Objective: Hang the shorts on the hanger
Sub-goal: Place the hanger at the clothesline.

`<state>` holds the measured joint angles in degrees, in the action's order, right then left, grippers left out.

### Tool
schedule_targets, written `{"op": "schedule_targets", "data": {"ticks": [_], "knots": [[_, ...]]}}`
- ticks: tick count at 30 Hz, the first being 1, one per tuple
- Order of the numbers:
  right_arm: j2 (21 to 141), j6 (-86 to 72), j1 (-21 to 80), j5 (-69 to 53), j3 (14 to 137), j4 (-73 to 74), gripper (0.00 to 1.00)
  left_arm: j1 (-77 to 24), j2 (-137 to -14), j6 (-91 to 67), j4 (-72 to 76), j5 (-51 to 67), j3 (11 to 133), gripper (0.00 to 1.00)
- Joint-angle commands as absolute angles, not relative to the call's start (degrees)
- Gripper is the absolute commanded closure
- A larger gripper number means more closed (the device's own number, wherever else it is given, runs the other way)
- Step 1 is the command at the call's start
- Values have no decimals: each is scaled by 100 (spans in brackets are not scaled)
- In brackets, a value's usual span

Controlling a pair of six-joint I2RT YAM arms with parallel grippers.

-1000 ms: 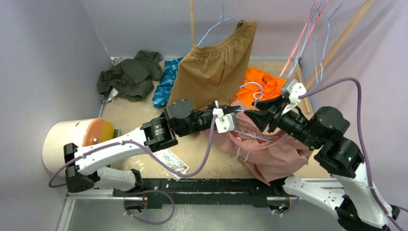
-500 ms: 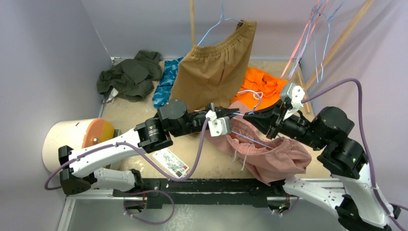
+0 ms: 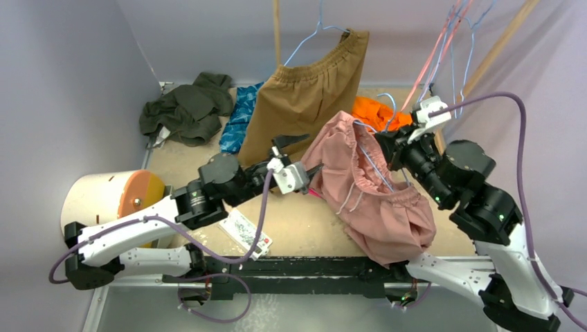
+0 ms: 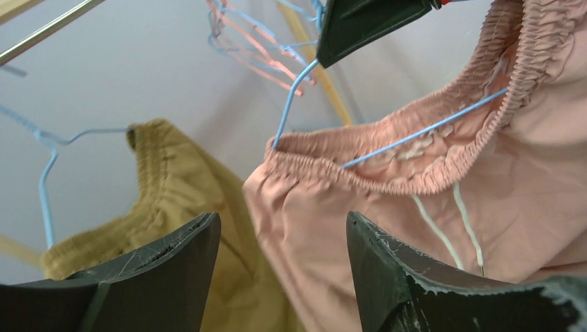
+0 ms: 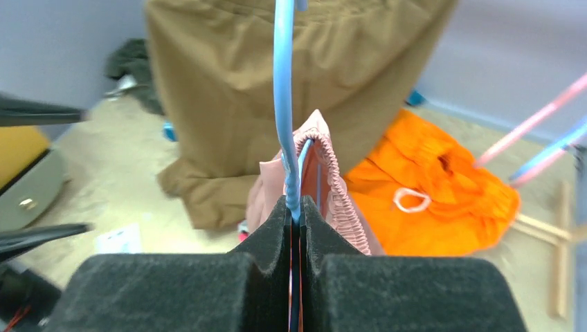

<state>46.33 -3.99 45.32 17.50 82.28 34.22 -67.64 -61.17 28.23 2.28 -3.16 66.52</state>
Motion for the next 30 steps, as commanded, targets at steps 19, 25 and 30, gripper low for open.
{"op": "schedule_targets", "data": {"ticks": [19, 25, 30], "knots": [[6958, -434, 2748, 3139, 9450, 1734, 100, -6785, -3810, 1420, 604, -1608, 4458, 30], [6948, -612, 2115, 2287, 9015, 438, 100, -6785, -3488, 734, 1358, -1646, 3685, 30], [6898, -122, 2054, 2485, 9054, -147, 100, -6785, -3317, 683, 1059, -1596, 3521, 31]]}}
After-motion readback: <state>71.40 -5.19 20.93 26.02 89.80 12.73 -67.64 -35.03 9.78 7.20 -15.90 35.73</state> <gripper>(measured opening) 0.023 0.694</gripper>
